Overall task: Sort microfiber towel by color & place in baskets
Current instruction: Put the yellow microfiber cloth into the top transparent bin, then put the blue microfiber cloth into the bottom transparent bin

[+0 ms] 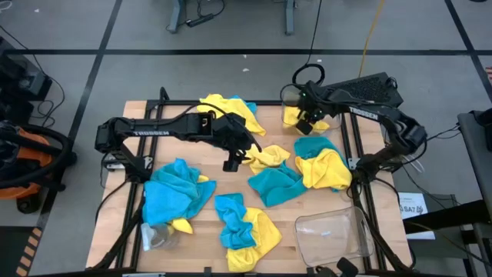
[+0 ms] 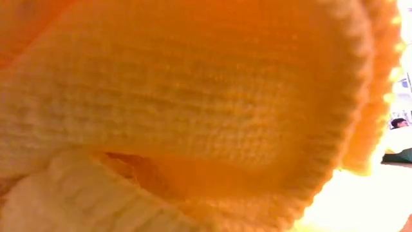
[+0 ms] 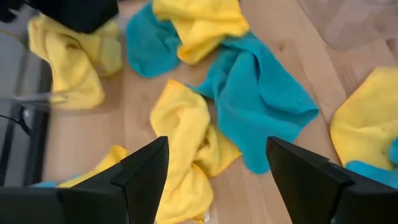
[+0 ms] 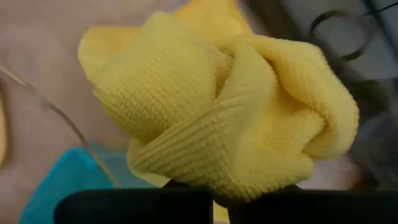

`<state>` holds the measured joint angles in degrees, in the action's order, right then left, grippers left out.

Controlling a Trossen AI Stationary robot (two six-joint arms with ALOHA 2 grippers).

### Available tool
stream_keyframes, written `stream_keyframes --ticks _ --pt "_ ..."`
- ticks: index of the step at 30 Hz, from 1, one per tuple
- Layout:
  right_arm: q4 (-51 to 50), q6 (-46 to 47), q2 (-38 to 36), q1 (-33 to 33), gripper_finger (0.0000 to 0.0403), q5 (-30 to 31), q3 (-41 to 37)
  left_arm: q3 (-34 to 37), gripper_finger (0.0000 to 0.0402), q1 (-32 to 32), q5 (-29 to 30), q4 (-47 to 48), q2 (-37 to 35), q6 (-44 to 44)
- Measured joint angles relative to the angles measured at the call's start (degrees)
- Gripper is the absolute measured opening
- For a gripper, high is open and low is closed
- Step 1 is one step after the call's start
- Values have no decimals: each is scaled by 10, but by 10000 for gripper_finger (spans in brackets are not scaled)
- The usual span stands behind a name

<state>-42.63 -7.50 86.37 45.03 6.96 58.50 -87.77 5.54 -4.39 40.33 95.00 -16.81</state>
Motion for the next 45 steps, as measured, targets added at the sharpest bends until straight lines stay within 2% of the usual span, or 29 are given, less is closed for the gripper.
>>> stream_keyframes --ticks 11,15,19,26,32,37,45 --pt "-14 4 28 7 17 -28 0 0 276 -14 -62 9 77 5" --pt "-22 5 28 7 62 -28 0 0 276 -29 -100 -15 119 5" --pt "-25 9 28 7 123 -27 0 0 276 -51 -103 -49 164 11" --pt "-35 5 25 7 220 -27 0 0 276 -73 -100 -98 216 25" --pt "-39 6 1 6 274 -29 0 0 276 -75 -42 -133 237 45" --pt "-51 12 -37 5 295 -54 0 0 276 -75 -22 -146 248 45" --pt "-56 24 -121 -17 297 -57 0 0 276 -75 -9 -160 292 45"
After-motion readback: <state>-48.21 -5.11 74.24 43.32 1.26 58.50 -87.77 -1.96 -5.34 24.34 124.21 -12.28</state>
